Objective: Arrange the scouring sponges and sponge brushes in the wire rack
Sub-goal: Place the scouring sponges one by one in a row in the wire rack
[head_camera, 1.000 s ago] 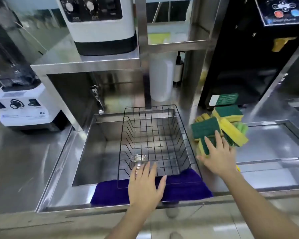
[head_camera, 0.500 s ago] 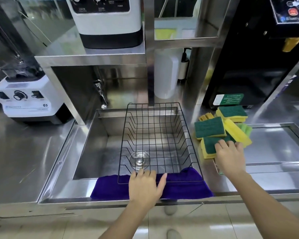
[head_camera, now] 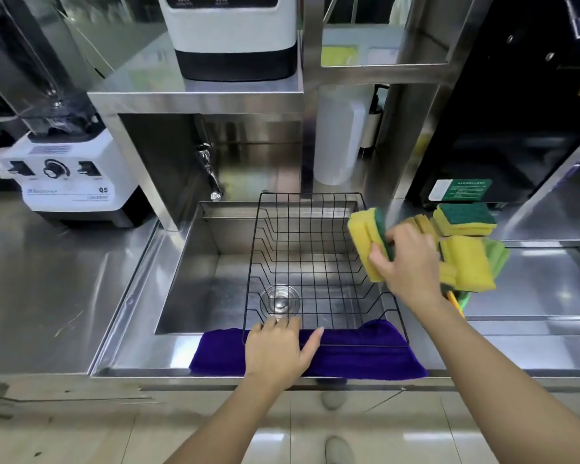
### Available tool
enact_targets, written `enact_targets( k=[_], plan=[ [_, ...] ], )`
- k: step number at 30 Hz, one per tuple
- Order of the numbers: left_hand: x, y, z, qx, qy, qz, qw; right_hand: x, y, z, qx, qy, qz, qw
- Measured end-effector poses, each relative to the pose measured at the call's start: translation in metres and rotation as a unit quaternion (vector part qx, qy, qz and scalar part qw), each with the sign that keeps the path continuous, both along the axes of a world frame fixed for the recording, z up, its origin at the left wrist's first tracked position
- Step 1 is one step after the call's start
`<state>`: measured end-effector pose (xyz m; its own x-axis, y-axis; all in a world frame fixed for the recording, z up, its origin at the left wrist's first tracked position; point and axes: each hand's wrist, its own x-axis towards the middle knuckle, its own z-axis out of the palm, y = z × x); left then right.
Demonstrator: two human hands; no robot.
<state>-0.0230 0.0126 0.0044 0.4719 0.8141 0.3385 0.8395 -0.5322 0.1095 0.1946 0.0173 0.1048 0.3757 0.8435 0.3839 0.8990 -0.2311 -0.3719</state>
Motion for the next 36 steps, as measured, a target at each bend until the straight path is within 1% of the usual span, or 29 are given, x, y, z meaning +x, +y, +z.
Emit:
enact_targets(
  k=[4, 7, 9, 11, 13, 15, 16, 17, 19, 21, 25, 29, 33, 36],
  plan=[
    [-0.011, 0.0, 0.0, 0.018, -0.018, 0.0, 1.0, -0.04, 0.015, -0.016, -0.07, -0.066, 0.096, 0.991],
    [-0.013, 0.001, -0.001, 0.025, -0.019, -0.004, 1.0, -0.058, 0.022, -0.04, -0.149, -0.107, 0.158, 0.97],
    [-0.013, 0.0, -0.002, 0.024, -0.015, -0.003, 1.0, -0.064, 0.021, -0.055, -0.207, -0.113, 0.19, 0.953],
    [-0.013, 0.0, -0.003, 0.023, -0.014, -0.003, 1.0, -0.068, 0.02, -0.069, -0.252, -0.068, 0.211, 0.942],
    [-0.013, 0.001, -0.004, 0.02, -0.017, -0.006, 1.0, -0.071, 0.02, -0.076, -0.308, 0.025, 0.221, 0.925],
    [-0.013, 0.002, -0.005, 0.019, -0.021, -0.008, 1.0, -0.072, 0.023, -0.078, -0.362, 0.115, 0.233, 0.895],
    [-0.013, 0.001, -0.005, 0.021, -0.021, -0.008, 1.0, -0.071, 0.025, -0.079, -0.373, 0.139, 0.238, 0.886],
    [-0.013, 0.001, -0.005, 0.023, -0.019, -0.009, 0.999, -0.07, 0.027, -0.079, -0.368, 0.151, 0.241, 0.885],
    [-0.013, 0.001, -0.006, 0.029, -0.018, -0.011, 0.999, -0.069, 0.031, -0.077, -0.329, 0.168, 0.244, 0.897],
    [-0.013, 0.001, -0.006, 0.036, -0.022, -0.012, 0.999, -0.07, 0.033, -0.075, -0.316, 0.177, 0.26, 0.895],
    [-0.013, 0.002, -0.007, 0.042, -0.032, -0.012, 0.999, -0.075, 0.034, -0.076, -0.367, 0.18, 0.313, 0.857],
    [-0.012, 0.002, -0.011, 0.053, -0.04, -0.025, 0.997, -0.073, 0.039, -0.069, -0.391, 0.152, 0.336, 0.843],
    [-0.01, 0.001, -0.011, 0.051, -0.019, -0.029, 0.998, -0.073, 0.039, -0.067, -0.415, 0.186, 0.316, 0.833],
    [-0.004, -0.001, -0.009, 0.048, 0.003, -0.053, 0.997, -0.068, 0.036, -0.064, -0.423, 0.111, 0.309, 0.845]
  ],
)
